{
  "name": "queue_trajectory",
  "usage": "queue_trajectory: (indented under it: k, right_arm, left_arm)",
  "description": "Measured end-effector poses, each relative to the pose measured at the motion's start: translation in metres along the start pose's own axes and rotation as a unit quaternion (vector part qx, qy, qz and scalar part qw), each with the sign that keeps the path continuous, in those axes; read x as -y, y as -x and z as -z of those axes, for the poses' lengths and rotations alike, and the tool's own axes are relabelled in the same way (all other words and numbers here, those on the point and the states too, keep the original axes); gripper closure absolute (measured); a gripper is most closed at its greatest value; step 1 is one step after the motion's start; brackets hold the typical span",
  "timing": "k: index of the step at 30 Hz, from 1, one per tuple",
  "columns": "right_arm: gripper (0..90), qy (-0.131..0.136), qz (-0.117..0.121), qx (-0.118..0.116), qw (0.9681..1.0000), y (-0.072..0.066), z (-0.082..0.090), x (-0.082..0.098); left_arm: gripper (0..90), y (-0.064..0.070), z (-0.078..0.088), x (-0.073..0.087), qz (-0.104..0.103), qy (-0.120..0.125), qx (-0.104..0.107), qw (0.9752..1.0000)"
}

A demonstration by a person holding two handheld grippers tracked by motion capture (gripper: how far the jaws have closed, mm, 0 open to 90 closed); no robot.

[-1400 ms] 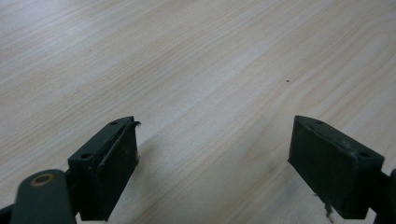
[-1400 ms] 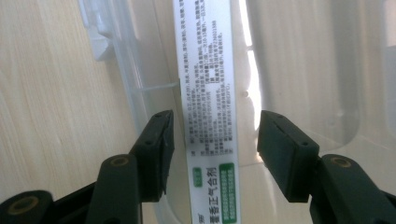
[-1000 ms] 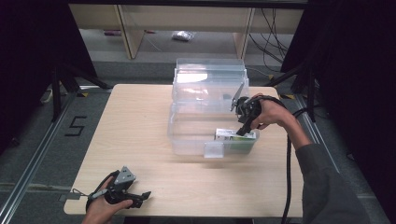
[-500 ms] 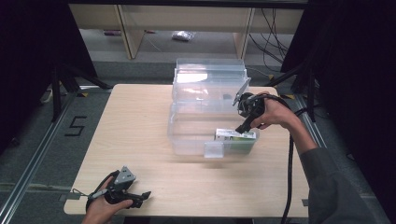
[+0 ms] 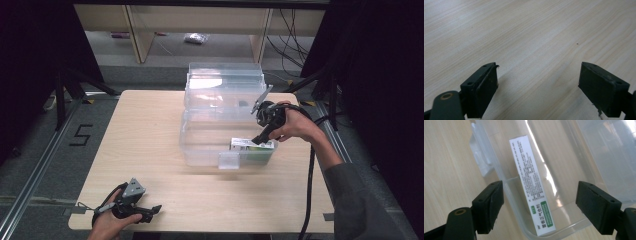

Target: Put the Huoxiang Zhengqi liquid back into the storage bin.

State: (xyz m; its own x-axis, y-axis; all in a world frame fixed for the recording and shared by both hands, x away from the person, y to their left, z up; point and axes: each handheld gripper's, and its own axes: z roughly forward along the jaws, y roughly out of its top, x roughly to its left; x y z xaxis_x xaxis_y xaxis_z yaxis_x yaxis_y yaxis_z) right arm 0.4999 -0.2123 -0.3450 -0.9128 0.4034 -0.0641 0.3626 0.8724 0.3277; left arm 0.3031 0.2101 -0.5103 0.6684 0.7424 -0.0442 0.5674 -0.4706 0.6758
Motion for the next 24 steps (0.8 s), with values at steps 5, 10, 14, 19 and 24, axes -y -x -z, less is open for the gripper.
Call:
queue_trajectory:
  k: [5,10,14,19,24]
  right_arm:
    - [23.4,0.011,-0.015,0.004,0.9998,-0.001,0.002,0.003]
    - [22.7,0.023,-0.022,0.005,0.9995,-0.003,0.003,0.008]
    - [22.6,0.032,-0.03,0.006,0.999,-0.004,0.005,0.012]
    - [22.3,0.045,-0.045,0.008,0.9979,-0.008,0.008,0.018]
    - [22.0,0.063,-0.058,0.014,0.9962,-0.015,0.01,0.025]
  left_arm:
    - [15.1,0.0,0.0,0.0,0.001,0.0,0.0,1.0]
    - [15.1,0.0,0.0,0.0,0.001,0.001,0.001,1.0]
    - [15.1,-0.001,0.001,0.0,-0.006,-0.004,0.004,1.0]
    - [15.1,0.0,0.0,0.0,0.0,0.0,-0.001,1.0]
    - [15.1,0.0,0.0,0.0,0.0,0.0,-0.001,1.0]
